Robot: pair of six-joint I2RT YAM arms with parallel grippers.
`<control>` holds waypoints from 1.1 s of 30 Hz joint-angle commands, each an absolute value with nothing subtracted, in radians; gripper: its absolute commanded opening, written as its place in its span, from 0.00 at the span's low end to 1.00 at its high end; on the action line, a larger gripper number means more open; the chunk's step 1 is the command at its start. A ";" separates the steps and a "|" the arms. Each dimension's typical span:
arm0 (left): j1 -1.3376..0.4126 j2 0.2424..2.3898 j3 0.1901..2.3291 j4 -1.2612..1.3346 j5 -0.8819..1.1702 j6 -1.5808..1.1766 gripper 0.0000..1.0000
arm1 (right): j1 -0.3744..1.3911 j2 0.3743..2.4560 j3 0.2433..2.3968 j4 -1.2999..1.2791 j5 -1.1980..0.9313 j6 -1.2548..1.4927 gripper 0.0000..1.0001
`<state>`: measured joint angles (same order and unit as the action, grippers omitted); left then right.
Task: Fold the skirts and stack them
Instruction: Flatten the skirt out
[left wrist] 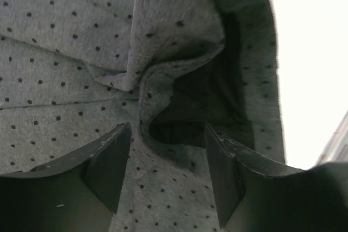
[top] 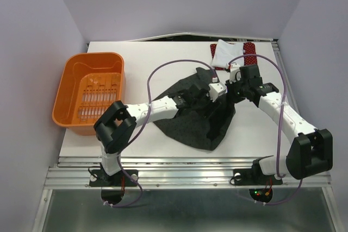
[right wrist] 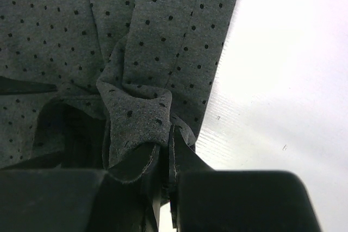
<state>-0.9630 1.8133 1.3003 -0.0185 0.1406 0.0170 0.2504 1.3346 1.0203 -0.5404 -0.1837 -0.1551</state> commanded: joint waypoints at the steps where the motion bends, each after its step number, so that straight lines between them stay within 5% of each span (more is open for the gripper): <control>1: -0.968 1.839 1.345 0.011 0.035 0.011 0.64 | 0.258 1.298 1.039 -0.502 -0.192 -0.135 0.01; 4: -0.968 1.894 1.377 -0.052 0.011 0.018 0.54 | 0.258 1.298 1.032 -0.502 -0.190 -0.132 0.01; 7: -0.963 1.878 1.356 -0.063 -0.020 0.028 0.31 | 0.258 1.301 1.026 -0.503 -0.181 -0.129 0.01; 8: -0.956 1.841 1.344 -0.057 -0.017 0.029 0.13 | 0.258 1.302 1.026 -0.502 -0.179 -0.127 0.01; 10: -0.943 1.801 1.330 -0.058 -0.008 0.034 0.00 | 0.258 1.307 1.031 -0.496 -0.181 -0.123 0.09; 11: -0.922 1.760 1.331 -0.072 -0.006 0.029 0.00 | 0.258 1.318 1.038 -0.492 -0.181 -0.115 0.23; 12: -0.908 1.741 1.335 -0.072 -0.006 0.026 0.00 | 0.258 1.325 1.039 -0.492 -0.179 -0.107 0.23; 14: -0.873 1.689 1.364 -0.093 -0.017 0.011 0.00 | 0.258 1.356 1.051 -0.495 -0.175 -0.080 0.64; 16: -0.822 1.675 1.416 -0.127 -0.037 0.006 0.00 | 0.258 1.368 1.055 -0.518 -0.167 -0.046 0.84; 19: -0.772 1.684 1.466 -0.161 -0.038 0.006 0.00 | 0.247 1.370 1.057 -0.561 -0.149 0.032 1.00; 29: -0.704 1.752 1.454 -0.143 0.078 -0.109 0.00 | 0.192 1.195 0.965 -0.654 -0.301 0.304 1.00; 33: -0.658 1.755 1.468 -0.146 0.110 -0.132 0.00 | 0.192 1.144 0.848 -0.561 -0.265 0.474 0.88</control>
